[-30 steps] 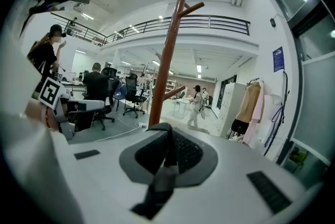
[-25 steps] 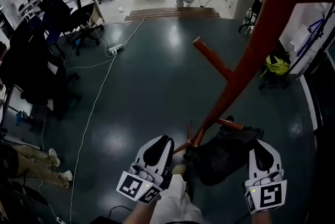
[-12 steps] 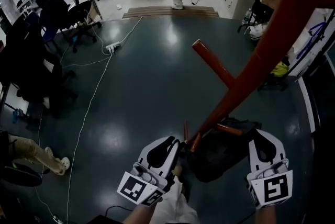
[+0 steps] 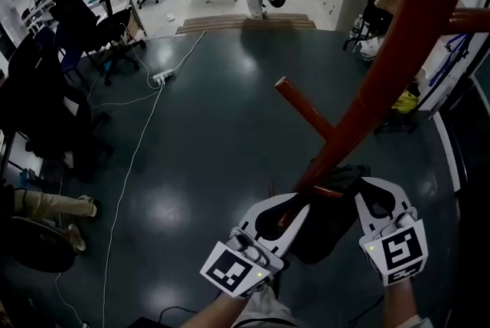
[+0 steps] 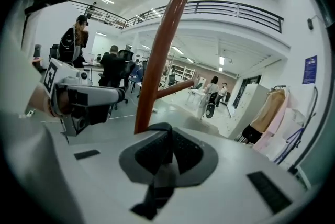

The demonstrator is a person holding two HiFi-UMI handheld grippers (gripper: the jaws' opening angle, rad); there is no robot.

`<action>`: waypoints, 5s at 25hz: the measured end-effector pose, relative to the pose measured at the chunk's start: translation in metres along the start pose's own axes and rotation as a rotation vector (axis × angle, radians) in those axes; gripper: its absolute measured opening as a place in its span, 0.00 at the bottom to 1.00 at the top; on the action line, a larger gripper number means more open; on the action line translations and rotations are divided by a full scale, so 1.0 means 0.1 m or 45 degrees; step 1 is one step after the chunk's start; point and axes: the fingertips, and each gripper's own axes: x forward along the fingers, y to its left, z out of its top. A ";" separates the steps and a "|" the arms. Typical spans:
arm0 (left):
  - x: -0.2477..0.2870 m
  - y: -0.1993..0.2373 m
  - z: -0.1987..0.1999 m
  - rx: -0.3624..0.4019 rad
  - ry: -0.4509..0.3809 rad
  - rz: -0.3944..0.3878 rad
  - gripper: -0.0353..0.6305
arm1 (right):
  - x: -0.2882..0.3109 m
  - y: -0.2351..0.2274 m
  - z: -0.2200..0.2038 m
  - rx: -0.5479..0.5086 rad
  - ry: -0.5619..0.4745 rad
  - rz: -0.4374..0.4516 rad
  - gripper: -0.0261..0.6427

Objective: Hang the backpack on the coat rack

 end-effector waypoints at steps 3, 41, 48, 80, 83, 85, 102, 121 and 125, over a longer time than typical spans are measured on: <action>0.12 -0.05 0.03 0.001 0.003 -0.042 0.15 | 0.07 0.03 -0.05 -0.030 0.040 0.032 0.08; 0.14 0.08 -0.13 -0.096 0.001 0.003 0.15 | 0.30 0.36 0.20 -0.456 0.377 0.261 0.08; 0.02 0.13 -0.14 -0.067 -0.001 0.021 0.14 | 0.16 0.44 0.20 -0.365 0.283 0.228 0.06; -0.44 -0.25 0.28 0.039 -0.053 0.067 0.15 | -0.81 1.10 0.11 0.067 -0.118 0.125 0.06; -0.45 -0.28 0.29 0.045 -0.046 0.066 0.15 | -0.84 1.11 0.08 0.095 -0.132 0.119 0.06; -0.46 -0.29 0.28 0.043 -0.042 0.065 0.14 | -0.85 1.13 0.08 0.099 -0.132 0.125 0.06; -0.46 -0.25 0.36 0.059 -0.044 0.087 0.15 | -0.83 1.16 0.05 0.094 -0.122 0.150 0.06; -0.50 -0.09 0.26 0.017 -0.028 0.118 0.15 | -0.74 1.18 -0.03 0.081 -0.069 0.145 0.06; -0.48 -0.08 0.24 0.016 -0.026 0.112 0.14 | -0.72 1.17 -0.06 0.083 -0.059 0.150 0.06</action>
